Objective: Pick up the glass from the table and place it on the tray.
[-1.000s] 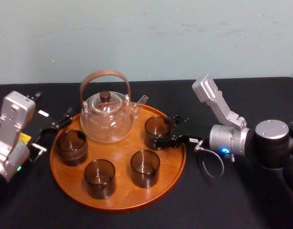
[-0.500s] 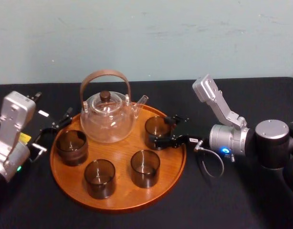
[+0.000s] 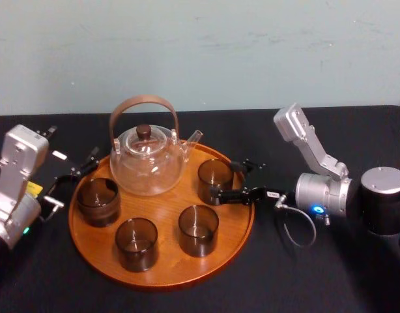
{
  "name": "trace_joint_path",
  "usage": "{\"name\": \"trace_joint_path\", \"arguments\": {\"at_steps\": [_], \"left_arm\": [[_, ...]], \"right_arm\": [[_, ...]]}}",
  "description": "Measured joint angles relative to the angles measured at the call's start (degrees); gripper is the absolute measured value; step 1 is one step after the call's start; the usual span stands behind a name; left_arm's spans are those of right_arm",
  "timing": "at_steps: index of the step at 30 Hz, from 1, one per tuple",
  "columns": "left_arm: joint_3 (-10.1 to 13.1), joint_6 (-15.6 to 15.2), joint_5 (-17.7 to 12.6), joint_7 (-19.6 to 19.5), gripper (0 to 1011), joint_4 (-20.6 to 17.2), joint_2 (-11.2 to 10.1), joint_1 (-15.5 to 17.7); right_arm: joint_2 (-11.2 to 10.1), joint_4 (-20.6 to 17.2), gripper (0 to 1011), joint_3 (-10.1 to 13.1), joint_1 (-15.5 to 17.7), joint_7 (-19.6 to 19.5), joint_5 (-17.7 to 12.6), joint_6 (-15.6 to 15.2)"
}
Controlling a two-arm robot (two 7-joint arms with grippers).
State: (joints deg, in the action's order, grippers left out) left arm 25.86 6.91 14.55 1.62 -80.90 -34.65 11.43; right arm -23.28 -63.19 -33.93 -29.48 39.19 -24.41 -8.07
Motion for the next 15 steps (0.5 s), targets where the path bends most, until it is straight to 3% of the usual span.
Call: {"name": "trace_joint_path", "arguments": {"at_steps": [15], "left_arm": [[0.0, 0.0, 0.0, 0.0, 1002, 0.0, 0.0, 0.0]], "right_arm": [[-5.2, -7.5, 1002, 2.7, 5.4, -2.0, -2.4, -1.3]]}}
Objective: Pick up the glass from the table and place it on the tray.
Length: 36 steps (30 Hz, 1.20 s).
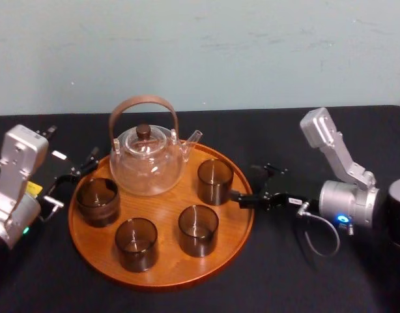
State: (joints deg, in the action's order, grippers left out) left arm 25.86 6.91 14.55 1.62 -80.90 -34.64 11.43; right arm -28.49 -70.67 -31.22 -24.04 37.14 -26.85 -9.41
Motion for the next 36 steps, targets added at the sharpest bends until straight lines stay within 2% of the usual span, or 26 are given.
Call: {"name": "trace_joint_path", "arguments": {"at_steps": [9, 19, 24, 32, 36], "left_arm": [[0.0, 0.0, 0.0, 0.0, 1001, 0.0, 0.0, 0.0], [0.0, 0.0, 0.0, 0.0, 1001, 0.0, 0.0, 0.0], [0.0, 0.0, 0.0, 0.0, 1001, 0.0, 0.0, 0.0], [0.0, 0.0, 0.0, 0.0, 1002, 0.0, 0.0, 0.0], [0.0, 0.0, 0.0, 0.0, 1001, 0.0, 0.0, 0.0]], "right_arm": [[-3.2, -4.2, 1002, 2.3, 3.1, -1.3, -1.7, 0.2], [-5.1, -7.1, 1002, 5.6, 5.4, -3.6, -3.7, 1.5], [-5.1, -7.5, 1002, 7.8, 6.5, -5.9, -4.2, 3.4], [-3.5, -8.1, 1002, 12.2, 9.7, -9.7, -4.5, 9.3], [-2.9, -8.3, 1002, 13.5, 10.9, -10.7, -4.5, 10.5]]}}
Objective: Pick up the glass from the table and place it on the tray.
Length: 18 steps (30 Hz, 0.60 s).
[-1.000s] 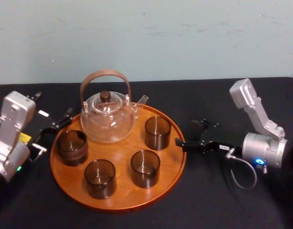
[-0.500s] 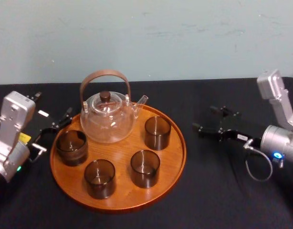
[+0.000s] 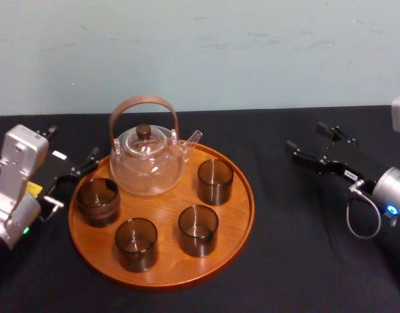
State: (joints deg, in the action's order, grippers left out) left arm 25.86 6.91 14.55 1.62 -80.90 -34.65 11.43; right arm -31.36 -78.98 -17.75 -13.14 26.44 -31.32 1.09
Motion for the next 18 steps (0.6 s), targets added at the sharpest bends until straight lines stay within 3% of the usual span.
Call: {"name": "trace_joint_path", "arguments": {"at_steps": [8, 18], "left_arm": [[0.0, 0.0, 0.0, 0.0, 1001, 0.0, 0.0, 0.0], [0.0, 0.0, 0.0, 0.0, 1001, 0.0, 0.0, 0.0]], "right_arm": [[0.8, -0.3, 1002, 1.3, 1.5, -1.4, 1.1, -0.1], [0.8, -0.3, 1002, 1.2, 1.4, -1.3, 1.1, -0.1]]}}
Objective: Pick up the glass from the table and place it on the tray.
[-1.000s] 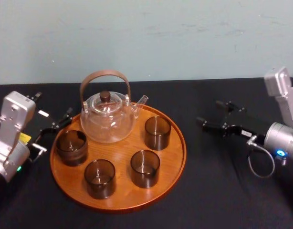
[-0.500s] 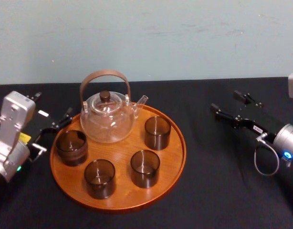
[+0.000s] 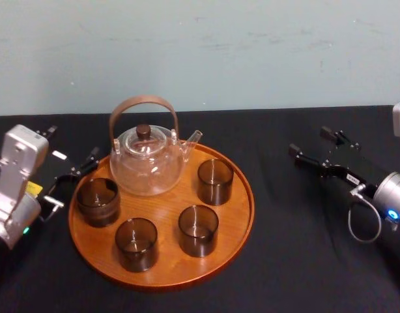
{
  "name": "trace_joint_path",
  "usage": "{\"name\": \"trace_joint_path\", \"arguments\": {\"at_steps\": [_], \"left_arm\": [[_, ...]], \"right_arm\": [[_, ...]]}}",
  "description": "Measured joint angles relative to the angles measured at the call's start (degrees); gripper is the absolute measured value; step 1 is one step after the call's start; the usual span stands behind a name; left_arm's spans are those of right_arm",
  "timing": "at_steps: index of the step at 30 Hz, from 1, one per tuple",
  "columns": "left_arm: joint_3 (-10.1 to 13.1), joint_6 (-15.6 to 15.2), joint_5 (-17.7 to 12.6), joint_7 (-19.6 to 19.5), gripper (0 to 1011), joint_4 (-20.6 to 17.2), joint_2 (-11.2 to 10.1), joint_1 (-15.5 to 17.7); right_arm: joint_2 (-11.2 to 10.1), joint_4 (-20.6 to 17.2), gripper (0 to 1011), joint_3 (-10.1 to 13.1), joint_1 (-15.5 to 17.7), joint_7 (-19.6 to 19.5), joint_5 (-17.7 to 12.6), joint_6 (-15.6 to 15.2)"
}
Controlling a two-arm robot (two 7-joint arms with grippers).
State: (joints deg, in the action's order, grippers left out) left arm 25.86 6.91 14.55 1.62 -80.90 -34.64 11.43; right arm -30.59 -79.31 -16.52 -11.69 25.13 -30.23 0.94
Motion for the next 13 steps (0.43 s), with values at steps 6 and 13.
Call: {"name": "trace_joint_path", "arguments": {"at_steps": [6, 13], "left_arm": [[0.0, 0.0, 0.0, 0.0, 1001, 0.0, 0.0, 0.0], [0.0, 0.0, 0.0, 0.0, 1001, 0.0, 0.0, 0.0]], "right_arm": [[0.0, 0.0, 1002, -0.1, -0.1, 0.1, -0.1, 0.0], [-0.1, 0.1, 1002, -0.1, -0.1, 0.2, -0.1, -0.1]]}}
